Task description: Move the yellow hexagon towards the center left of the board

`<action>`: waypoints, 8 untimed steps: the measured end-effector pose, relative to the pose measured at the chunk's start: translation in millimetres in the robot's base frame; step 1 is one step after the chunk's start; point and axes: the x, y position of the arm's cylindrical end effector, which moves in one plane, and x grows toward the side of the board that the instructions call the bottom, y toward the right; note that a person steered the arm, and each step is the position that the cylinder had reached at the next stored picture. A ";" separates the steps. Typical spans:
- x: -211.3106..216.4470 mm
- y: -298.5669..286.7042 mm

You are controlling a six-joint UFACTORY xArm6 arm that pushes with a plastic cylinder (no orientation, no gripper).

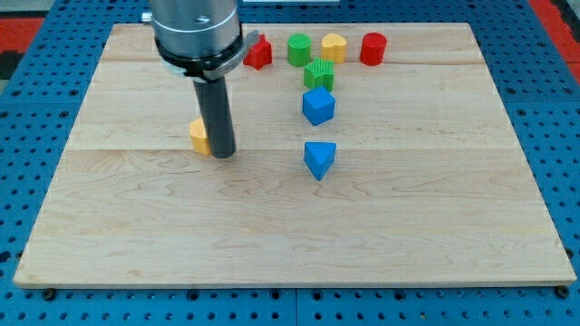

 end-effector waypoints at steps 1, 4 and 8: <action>0.0 5.7; -45.0 -18.6; -19.3 -63.8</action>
